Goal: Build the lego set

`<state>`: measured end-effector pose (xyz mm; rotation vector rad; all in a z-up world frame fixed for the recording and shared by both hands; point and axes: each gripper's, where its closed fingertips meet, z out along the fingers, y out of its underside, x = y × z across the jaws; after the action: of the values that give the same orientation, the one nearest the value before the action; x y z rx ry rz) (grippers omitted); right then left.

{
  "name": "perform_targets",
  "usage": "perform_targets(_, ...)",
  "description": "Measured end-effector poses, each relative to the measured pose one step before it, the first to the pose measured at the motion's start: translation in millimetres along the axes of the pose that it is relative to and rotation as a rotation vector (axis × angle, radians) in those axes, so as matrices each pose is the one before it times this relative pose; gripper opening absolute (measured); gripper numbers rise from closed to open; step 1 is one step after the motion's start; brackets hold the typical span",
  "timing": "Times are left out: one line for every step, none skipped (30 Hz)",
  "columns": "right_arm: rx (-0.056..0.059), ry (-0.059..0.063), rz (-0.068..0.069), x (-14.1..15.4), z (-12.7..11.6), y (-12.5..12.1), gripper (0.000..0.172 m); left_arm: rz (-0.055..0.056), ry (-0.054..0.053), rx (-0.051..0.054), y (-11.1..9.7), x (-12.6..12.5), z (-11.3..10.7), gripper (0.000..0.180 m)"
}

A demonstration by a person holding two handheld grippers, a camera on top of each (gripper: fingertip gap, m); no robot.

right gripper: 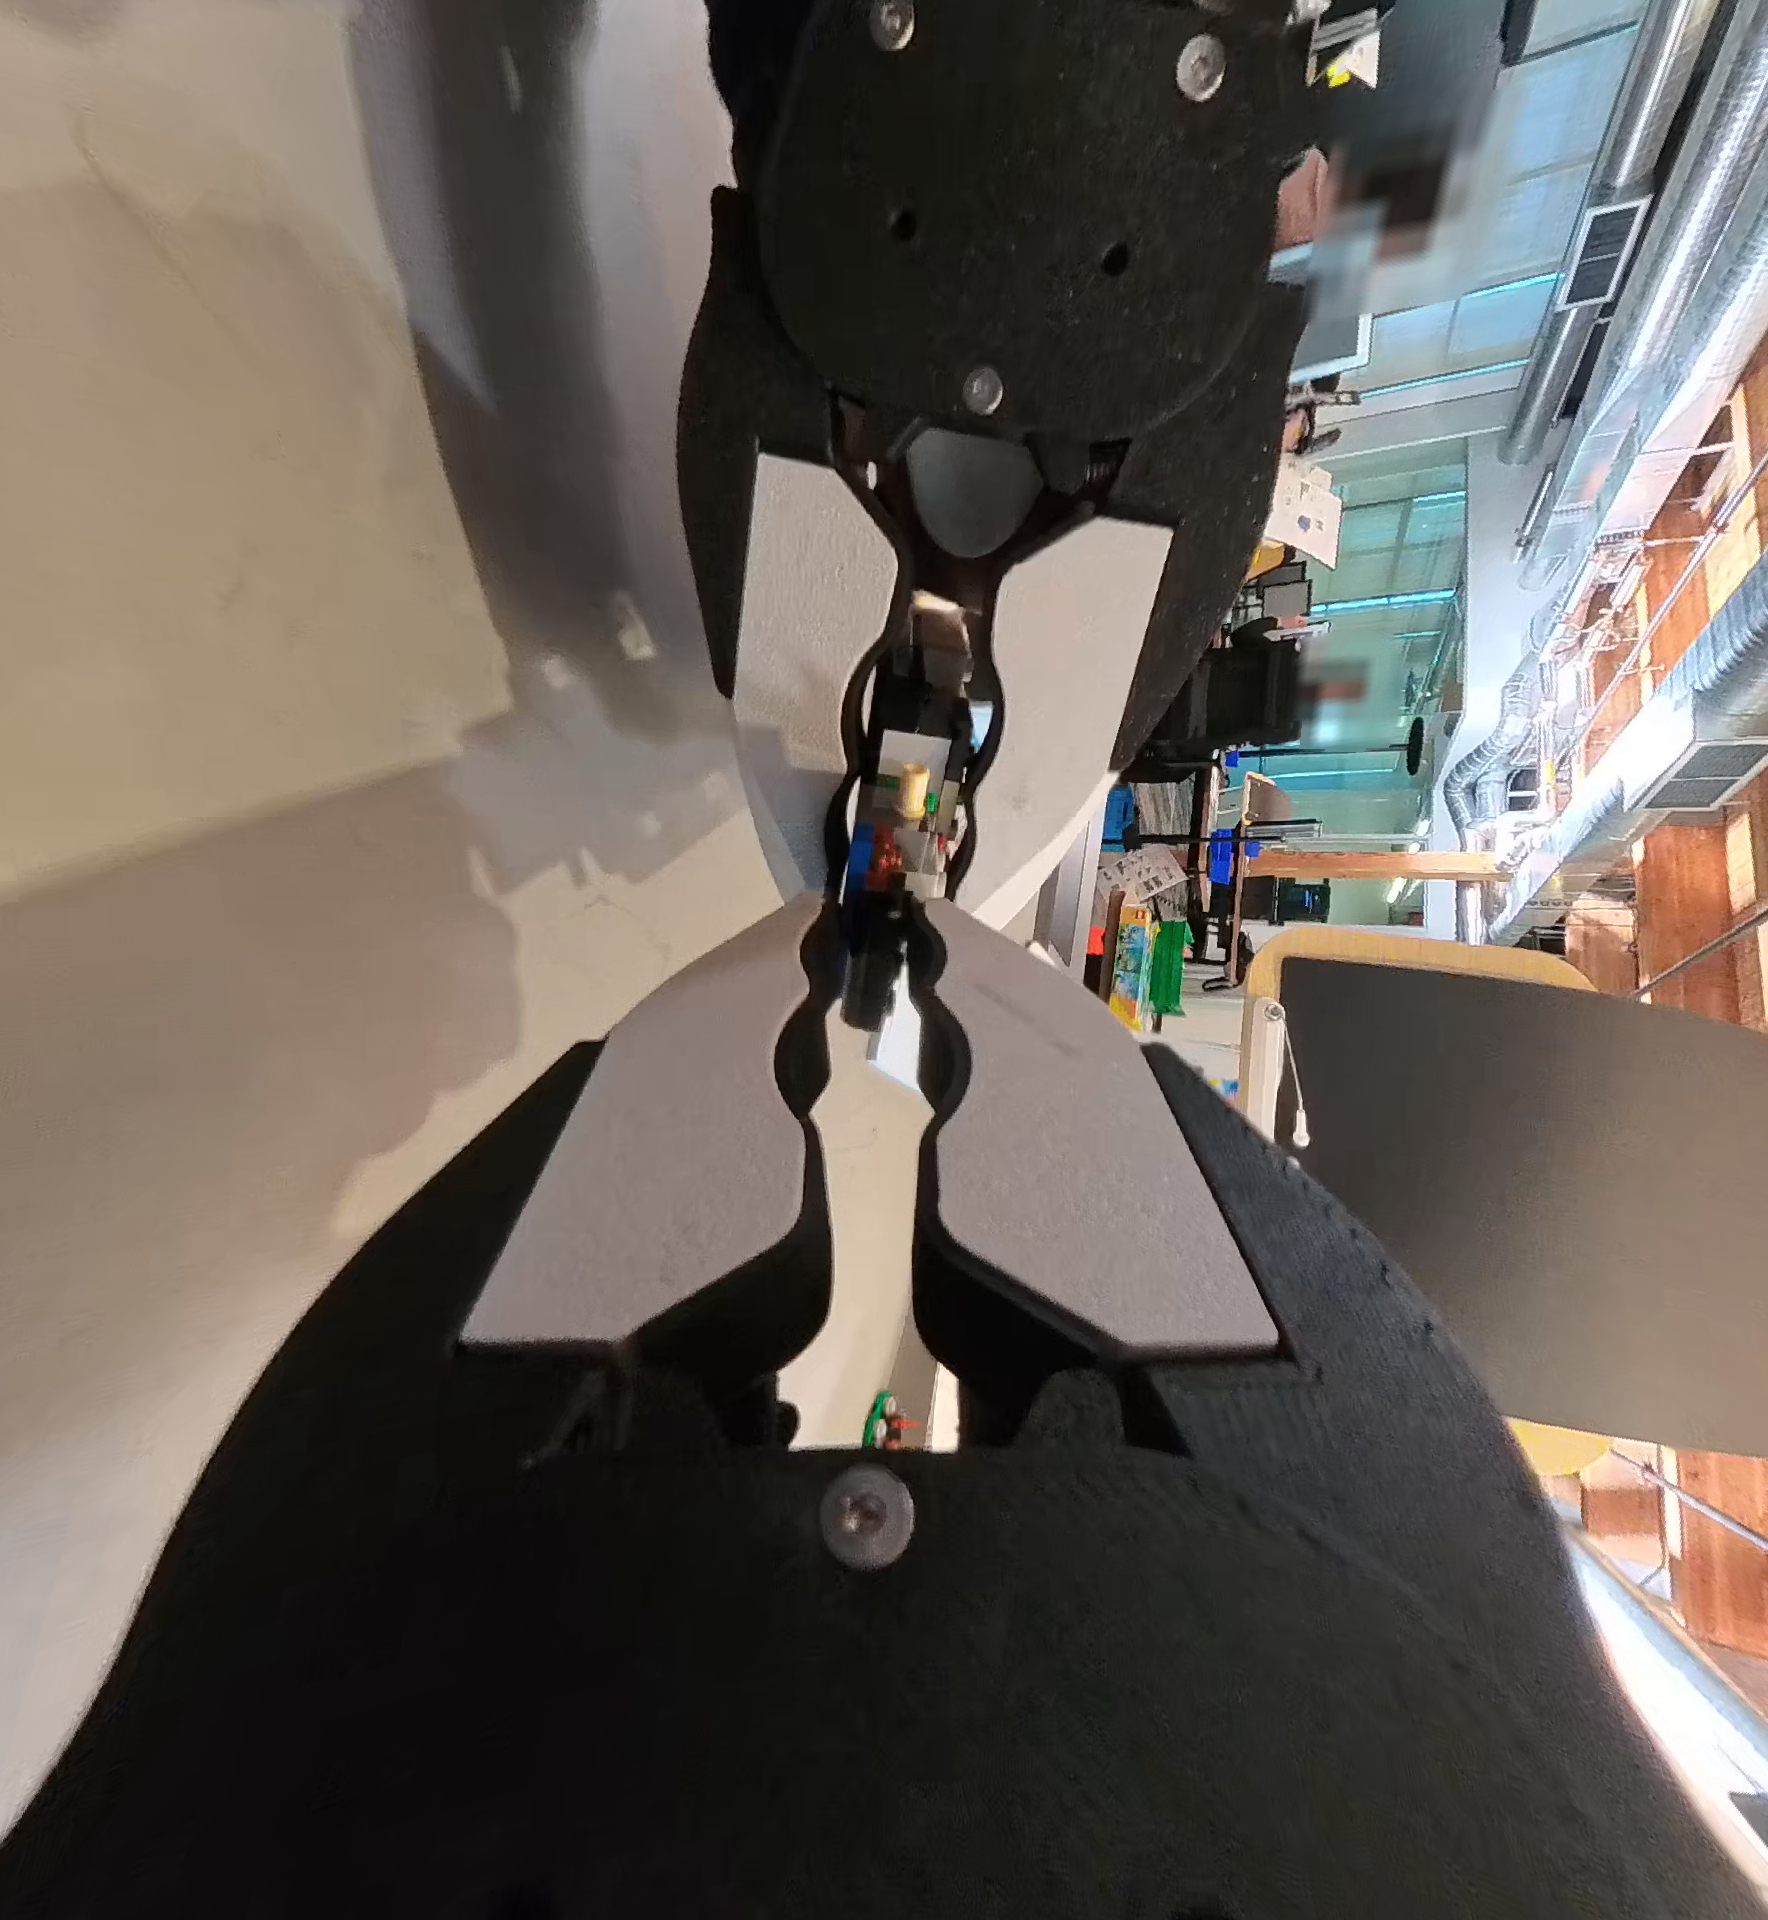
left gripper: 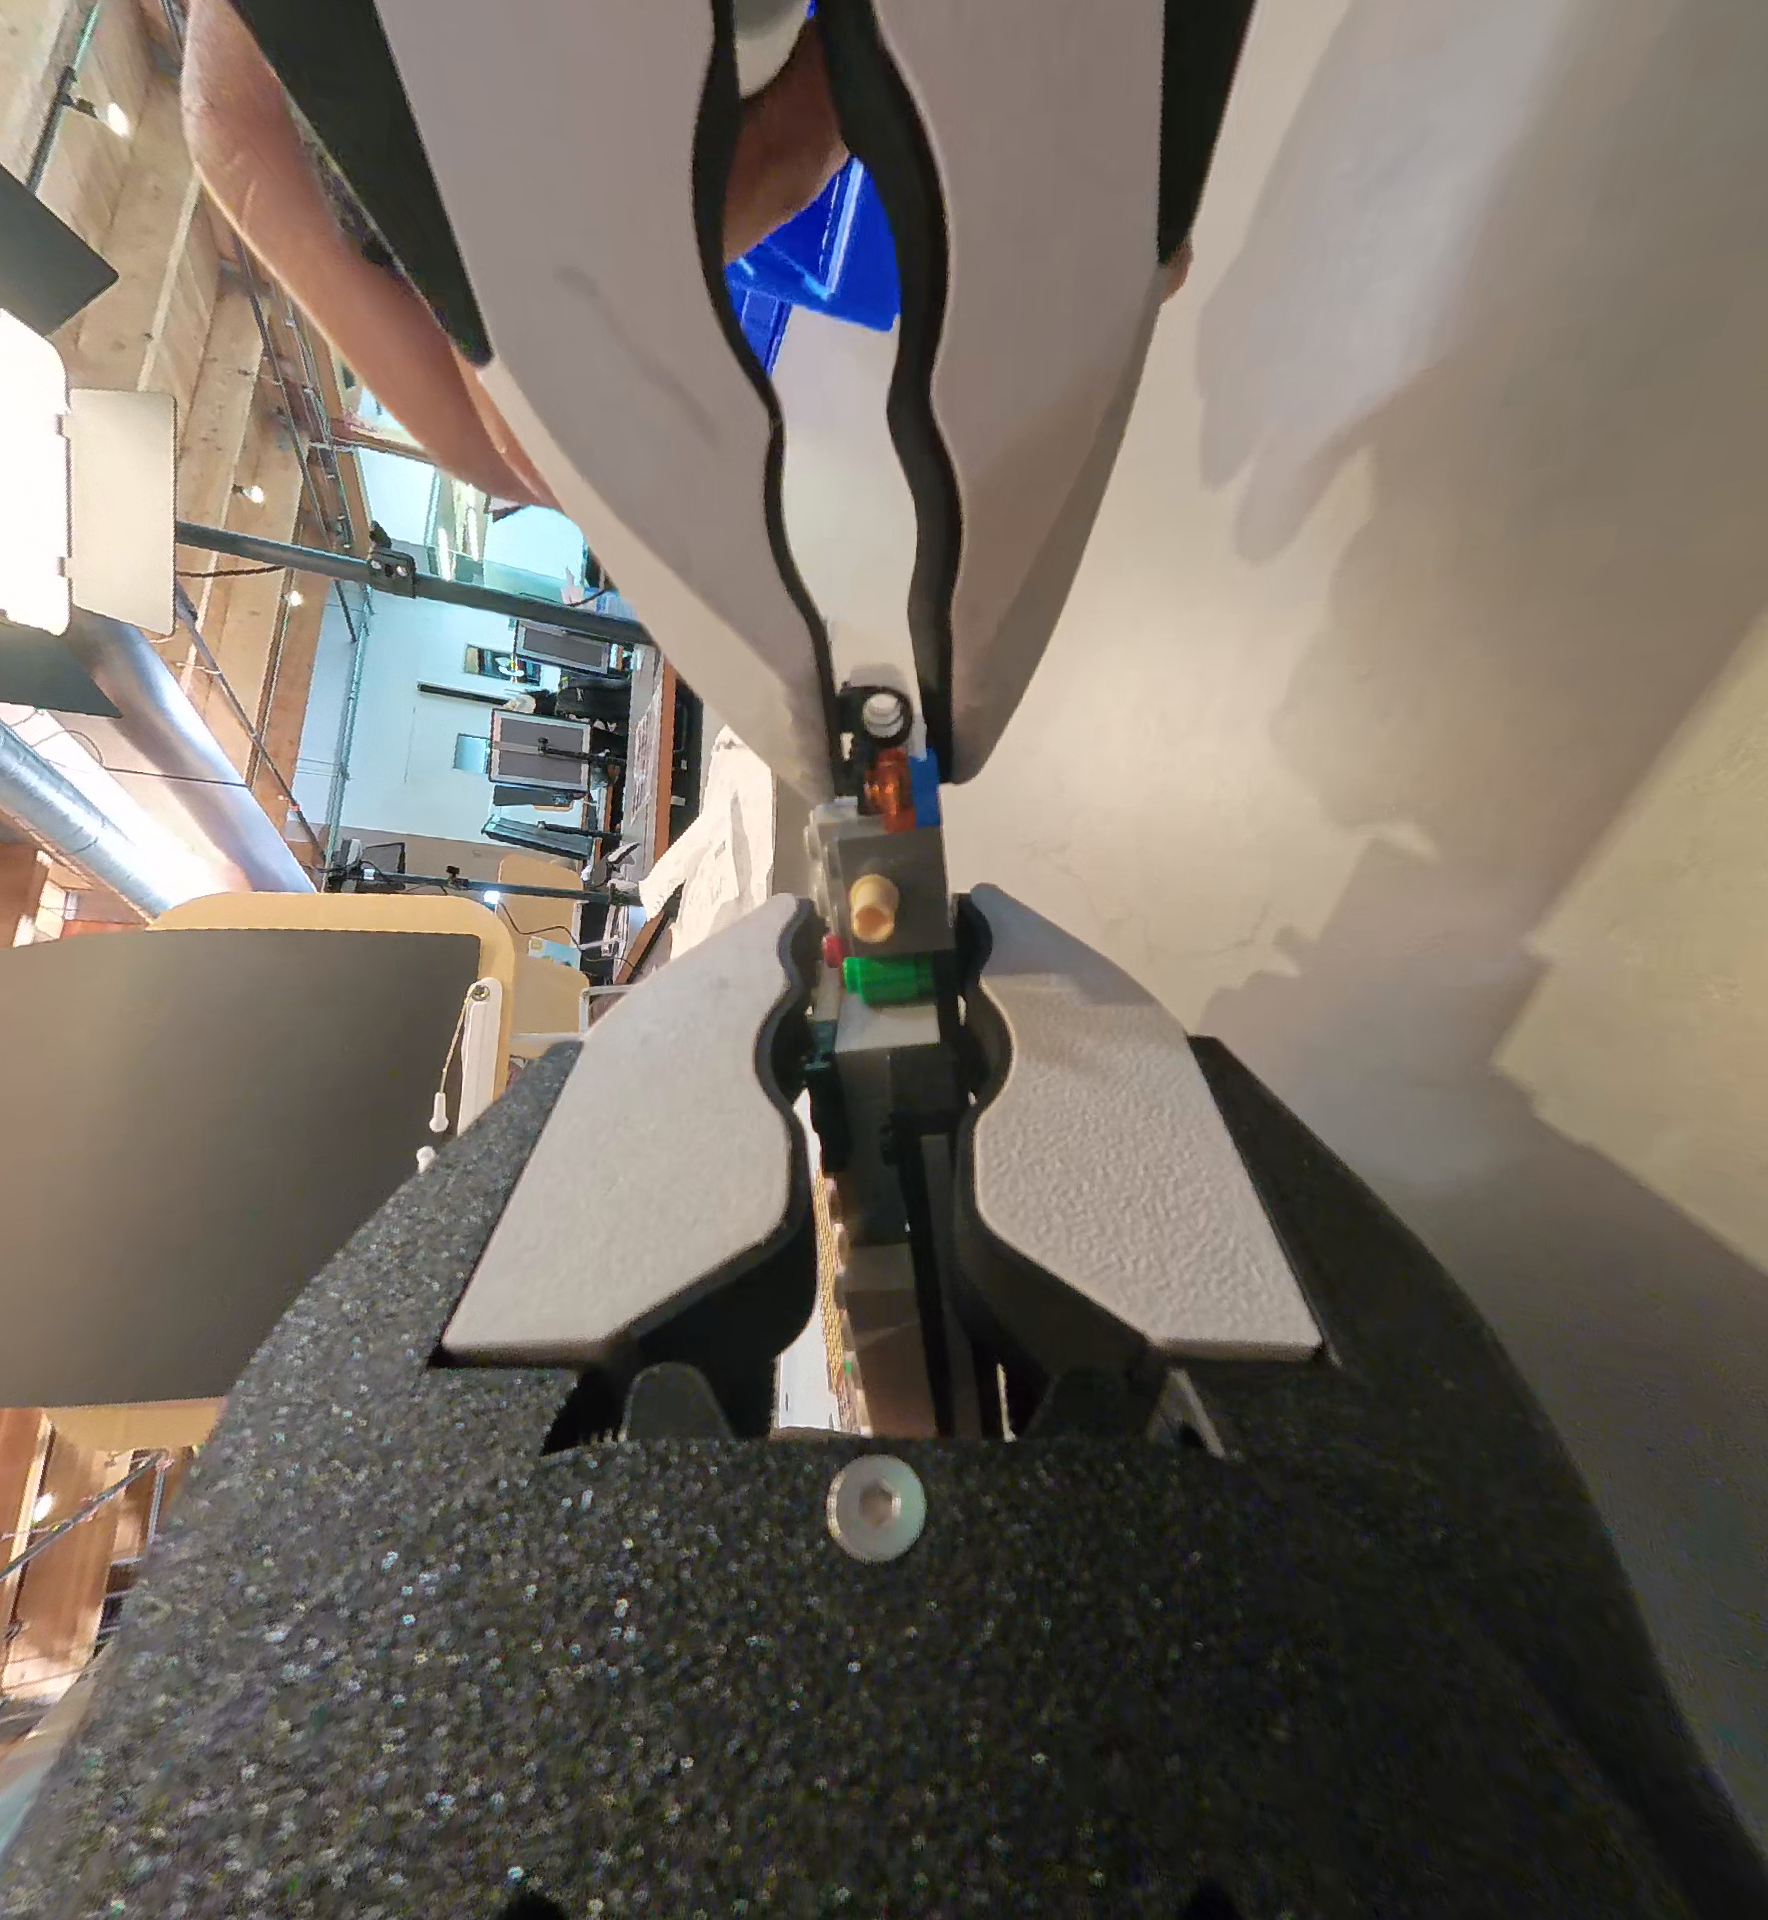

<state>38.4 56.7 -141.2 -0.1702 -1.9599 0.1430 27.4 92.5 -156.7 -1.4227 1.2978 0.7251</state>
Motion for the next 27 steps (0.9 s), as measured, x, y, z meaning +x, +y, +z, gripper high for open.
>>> perform_targets(-0.0081,0.0079,0.0053,1.03,0.75,0.70,0.012,-0.0055,-0.0027,-0.0056,1.18,-0.86,0.29,0.025)
perform_targets(-0.0012,0.0089,0.0037,0.45,0.29,-0.05,0.012,-0.0066,0.0023,-0.0012,0.46,-0.27,0.15,0.025)
perform_targets(0.0027,0.0131,-0.0019,0.56,-0.06,-0.21,0.012,-0.0038,0.0007,0.0012,0.00,-0.19,-0.02,0.025)
perform_targets(0.0013,0.0113,-0.0046,0.19,-0.04,0.25,0.013,-0.0035,0.0007,0.0008,-0.18,0.03,0.06,0.025)
perform_targets(0.0007,0.0051,-0.0036,-0.54,0.07,0.18,0.013,-0.0006,0.0034,0.0000,-0.16,0.73,0.42,0.025)
perform_targets(0.0030,0.0054,-0.0025,-0.43,-0.16,-0.25,0.014,0.0041,0.0039,0.0002,-0.23,1.16,0.37,0.025)
perform_targets(0.0023,0.0031,-0.0011,-0.17,-0.46,-0.28,0.017,0.0032,0.0039,0.0021,-0.62,1.22,0.32,0.025)
perform_targets(0.0036,-0.0020,0.0006,-0.15,-0.85,-0.41,0.018,0.0032,0.0040,-0.0009,-0.20,1.13,0.39,0.025)
perform_targets(0.0068,-0.0007,0.0034,0.43,-1.28,-0.85,0.019,0.0030,0.0016,-0.0010,-0.17,0.66,0.21,0.025)
perform_targets(0.0069,-0.0029,0.0084,0.41,-1.38,-0.90,0.021,-0.0004,0.0003,0.0013,-0.40,0.06,0.01,0.025)
perform_targets(0.0088,-0.0112,0.0117,-0.50,-1.40,-1.06,0.022,-0.0013,-0.0026,-0.0004,-0.02,-0.55,-0.03,0.025)
perform_targets(0.0079,-0.0121,0.0114,-0.84,-1.19,-1.02,0.023,-0.0006,-0.0011,-0.0018,0.36,-0.49,-0.07,0.025)
perform_targets(0.0040,-0.0057,0.0073,-0.17,-0.88,-0.52,0.023,-0.0015,-0.0008,-0.0017,0.36,-0.42,0.03,0.025)
perform_targets(0.0004,-0.0057,0.0021,-0.49,-0.56,-0.18,0.021,-0.0001,0.0005,-0.0019,0.47,-0.08,0.10,0.025)
perform_targets(-0.0015,-0.0047,-0.0026,-0.58,-0.05,-0.08,0.020,0.0011,0.0005,-0.0007,0.16,0.13,0.11,0.025)
perform_targets(-0.0002,-0.0024,-0.0048,-0.58,0.33,-0.33,0.018,0.0015,0.0008,0.0000,-0.19,0.34,0.15,0.025)
perform_targets(-0.0025,-0.0056,-0.0026,-0.85,0.68,-0.07,0.016,0.0017,0.0007,0.0001,-0.35,0.28,0.05,0.025)
perform_targets(-0.0042,-0.0041,-0.0023,-0.58,0.96,0.26,0.015,0.0017,0.0010,0.0008,-0.51,0.47,0.06,0.025)
perform_targets(-0.0048,-0.0003,-0.0028,-0.10,1.05,0.34,0.016,0.0026,0.0011,0.0010,-0.46,0.43,-0.04,0.025)
perform_targets(-0.0039,-0.0053,-0.0011,-0.68,0.93,0.38,0.016,0.0030,0.0004,0.0005,-0.42,0.21,-0.11,0.025)
perform_targets(-0.0017,-0.0060,0.0005,-0.78,0.83,0.05,0.016,0.0019,0.0006,0.0010,-0.39,0.30,-0.09,0.025)
perform_targets(-0.0016,-0.0041,-0.0002,-0.51,0.75,0.04,0.016,0.0011,0.0011,0.0018,-0.36,0.19,-0.13,0.025)
perform_targets(-0.0015,-0.0009,-0.0022,-0.07,0.48,0.04,0.016,0.0002,0.0017,0.0002,-0.11,0.35,-0.03,0.025)
perform_targets(-0.0017,0.0025,-0.0042,0.61,0.20,0.04,0.014,0.0024,-0.0003,-0.0013,0.16,0.09,0.02,0.025)
perform_targets(-0.0008,0.0022,-0.0051,0.43,0.03,-0.05,0.012,0.0009,-0.0012,-0.0004,0.00,0.01,-0.04,0.025)
perform_targets(0.0004,0.0012,-0.0045,0.23,0.02,-0.11,0.012,-0.0019,0.0013,-0.0003,0.11,-0.11,-0.18,0.025)
perform_targets(0.0007,0.0026,-0.0049,0.32,-0.01,-0.13,0.012,-0.0020,-0.0003,0.0010,-0.07,-0.28,-0.18,0.025)
